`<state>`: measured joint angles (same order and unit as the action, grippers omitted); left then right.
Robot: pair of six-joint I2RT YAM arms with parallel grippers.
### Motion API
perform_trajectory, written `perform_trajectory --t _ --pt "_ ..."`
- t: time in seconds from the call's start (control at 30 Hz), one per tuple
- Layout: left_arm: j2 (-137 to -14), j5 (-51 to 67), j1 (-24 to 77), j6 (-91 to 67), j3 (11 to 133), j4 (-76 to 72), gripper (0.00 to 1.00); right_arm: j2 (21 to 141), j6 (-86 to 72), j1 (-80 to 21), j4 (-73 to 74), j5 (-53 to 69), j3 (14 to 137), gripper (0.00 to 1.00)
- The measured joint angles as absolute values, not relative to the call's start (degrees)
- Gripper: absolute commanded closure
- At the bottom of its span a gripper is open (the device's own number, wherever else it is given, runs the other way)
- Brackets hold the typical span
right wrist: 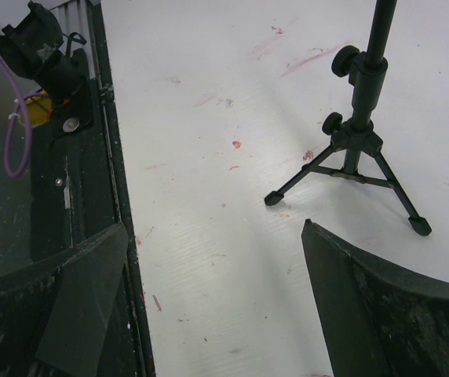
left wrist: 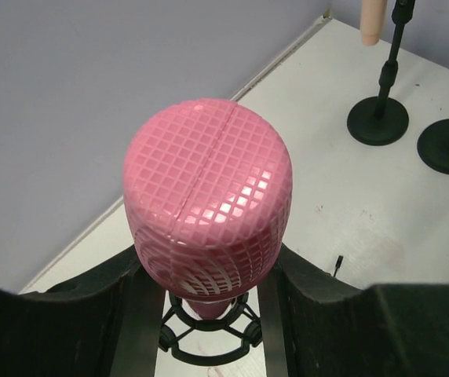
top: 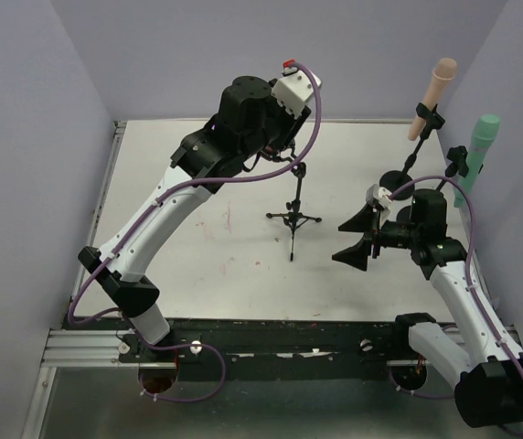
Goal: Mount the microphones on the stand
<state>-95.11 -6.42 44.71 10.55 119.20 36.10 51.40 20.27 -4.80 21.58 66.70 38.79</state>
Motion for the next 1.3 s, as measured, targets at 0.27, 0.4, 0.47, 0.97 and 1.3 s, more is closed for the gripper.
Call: perform_trajectory --t 0.27,0.4,0.47,0.97,1.3 --pt "-93.97 -5.74 44.47 9.32 114.39 34.28 0.96 51.40 20.62 -4.80 21.61 66.70 38.76 0.00" --pt "-93.06 -6.79 44.34 8.86 109.62 32.86 0.83 51.42 20.67 -4.80 21.61 66.70 38.76 0.00" --pt "-92.66 -7.68 44.18 8.71 107.53 32.14 0.66 51.42 20.67 -4.80 21.61 66.70 38.76 0.00" --pt "-88.71 -9.89 43.64 3.84 106.50 31.07 0.18 51.96 21.08 -4.80 21.63 66.67 38.35 0.00" --pt "-78.48 -7.55 43.62 1.72 99.70 27.57 0.01 52.12 21.54 -4.80 21.63 66.52 38.30 0.00"
